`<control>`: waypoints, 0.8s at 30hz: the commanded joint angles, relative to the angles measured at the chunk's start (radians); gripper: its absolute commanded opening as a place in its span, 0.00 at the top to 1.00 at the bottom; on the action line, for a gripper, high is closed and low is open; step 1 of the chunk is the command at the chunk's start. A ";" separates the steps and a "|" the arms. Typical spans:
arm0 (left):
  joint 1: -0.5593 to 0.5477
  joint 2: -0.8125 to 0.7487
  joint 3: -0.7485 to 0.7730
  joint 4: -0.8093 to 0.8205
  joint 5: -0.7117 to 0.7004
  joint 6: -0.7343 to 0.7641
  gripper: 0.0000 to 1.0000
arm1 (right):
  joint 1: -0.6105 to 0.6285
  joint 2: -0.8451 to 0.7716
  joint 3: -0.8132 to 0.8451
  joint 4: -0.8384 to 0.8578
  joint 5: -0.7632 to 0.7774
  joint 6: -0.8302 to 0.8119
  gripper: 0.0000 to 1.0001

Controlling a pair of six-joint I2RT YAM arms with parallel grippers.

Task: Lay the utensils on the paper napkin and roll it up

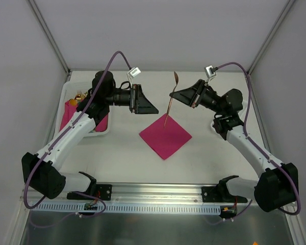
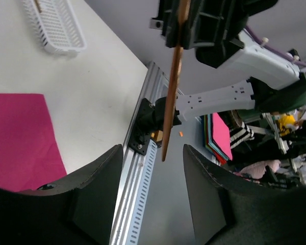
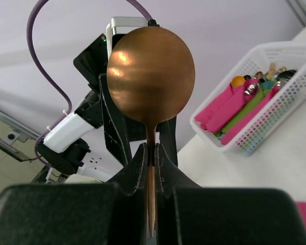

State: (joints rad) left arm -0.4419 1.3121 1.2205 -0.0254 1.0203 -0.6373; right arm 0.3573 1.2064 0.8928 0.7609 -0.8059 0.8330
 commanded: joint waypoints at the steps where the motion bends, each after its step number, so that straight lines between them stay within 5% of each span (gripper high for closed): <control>1: -0.032 -0.048 -0.010 0.205 0.018 -0.087 0.51 | 0.037 0.019 -0.003 0.264 0.045 0.115 1.00; 24: -0.098 -0.007 0.027 0.326 0.009 -0.171 0.69 | 0.115 0.056 -0.018 0.351 0.062 0.158 1.00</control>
State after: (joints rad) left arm -0.5369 1.3060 1.2129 0.2302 1.0134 -0.7872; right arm 0.4641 1.2530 0.8692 0.9928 -0.7624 0.9630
